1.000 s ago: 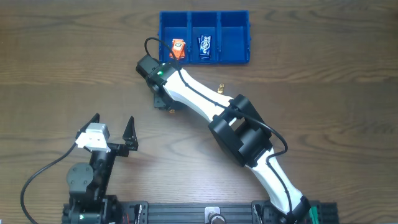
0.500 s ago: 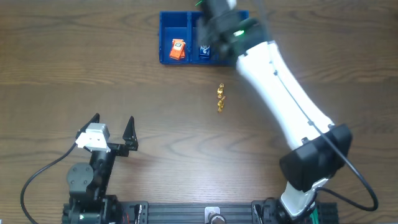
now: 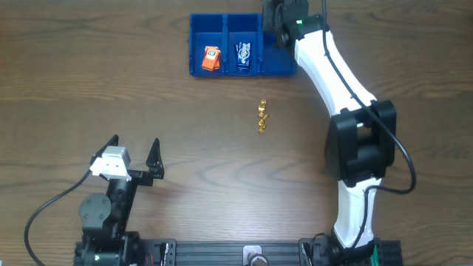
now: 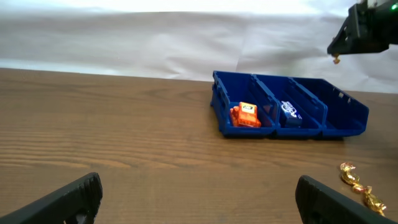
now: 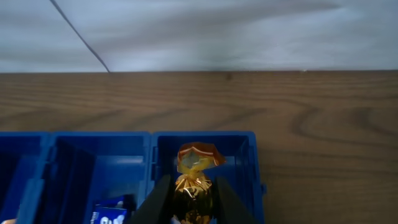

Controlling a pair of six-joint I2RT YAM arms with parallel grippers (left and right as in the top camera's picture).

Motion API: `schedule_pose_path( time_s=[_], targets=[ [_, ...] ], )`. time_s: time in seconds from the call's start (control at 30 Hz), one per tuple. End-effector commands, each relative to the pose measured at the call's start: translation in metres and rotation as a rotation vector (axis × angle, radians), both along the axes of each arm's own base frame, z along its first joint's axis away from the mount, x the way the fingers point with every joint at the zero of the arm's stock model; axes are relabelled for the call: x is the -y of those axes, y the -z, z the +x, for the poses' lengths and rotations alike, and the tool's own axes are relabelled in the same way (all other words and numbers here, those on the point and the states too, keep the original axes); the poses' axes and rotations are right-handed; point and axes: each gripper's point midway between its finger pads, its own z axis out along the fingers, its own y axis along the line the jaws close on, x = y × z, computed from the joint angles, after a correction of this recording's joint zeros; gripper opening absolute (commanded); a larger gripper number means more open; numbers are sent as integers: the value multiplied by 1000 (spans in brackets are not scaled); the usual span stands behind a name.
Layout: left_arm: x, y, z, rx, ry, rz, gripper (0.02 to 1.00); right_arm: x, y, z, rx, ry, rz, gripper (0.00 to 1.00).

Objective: Sort Candies Into Trays

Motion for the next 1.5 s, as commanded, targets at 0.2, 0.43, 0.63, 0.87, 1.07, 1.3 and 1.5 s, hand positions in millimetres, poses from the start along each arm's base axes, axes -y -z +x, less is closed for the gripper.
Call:
schedule_pose_path(
  time_s=[0.2,0.43,0.63,0.87,1.07,1.3,1.5],
  targets=[
    [2,16,-1,-45,16,5,996,0,2,3,9,-6,-15,441],
    [2,16,-1,-45,16,5,998,-6,-18,-1,9,-21,-18,617],
    [2,16,-1,-45,16,5,998,-24,-93,-68,-20,-82,-18,641],
    [2,16,-1,-45,16,5,998,-47,-51,-175,-365,-54,-21,660],
    [2,16,-1,-45,16,5,998,-59,62,-206,-536,-73,12,660],
    [2,16,-1,-45,16,5,998,-41,136,-244,-648,-23,6,654],
    [2,16,-1,-45,16,5,998,-43,150,-253,-670,2,56,627]
  ],
)
